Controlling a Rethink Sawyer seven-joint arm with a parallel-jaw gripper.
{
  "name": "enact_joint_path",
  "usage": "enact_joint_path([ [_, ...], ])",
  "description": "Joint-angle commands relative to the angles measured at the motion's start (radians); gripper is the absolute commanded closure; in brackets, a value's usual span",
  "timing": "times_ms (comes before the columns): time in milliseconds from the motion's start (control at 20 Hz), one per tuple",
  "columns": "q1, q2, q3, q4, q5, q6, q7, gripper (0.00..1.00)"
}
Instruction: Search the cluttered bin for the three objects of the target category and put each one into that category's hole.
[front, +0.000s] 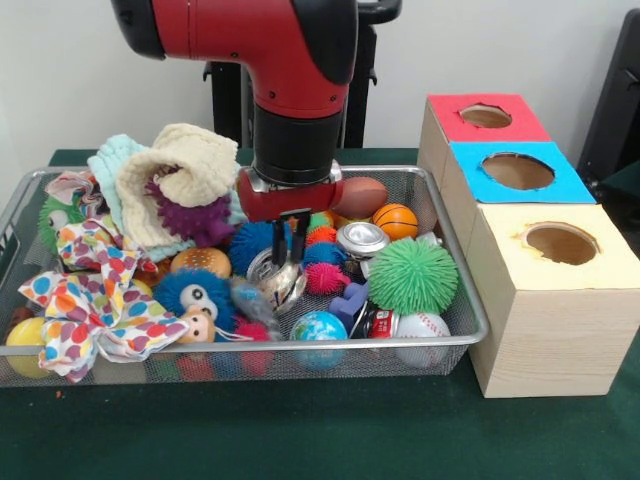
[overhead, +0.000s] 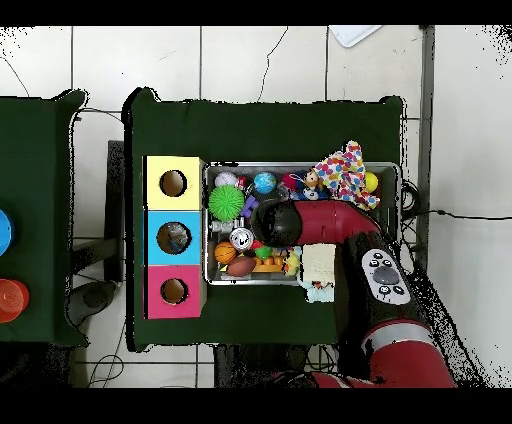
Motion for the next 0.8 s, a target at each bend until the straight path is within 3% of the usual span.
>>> enact_joint_path([
  [50,-0.056,0.041,0.028,-0.001,-0.003,0.024,0.045,1.00],
  [350,-0.064,0.024,0.036,-0.012,-0.002,0.048,0.030,1.00],
  [800,-0.048,-0.192,0.029,0.102,0.060,0.214,0.025,1.00],
])
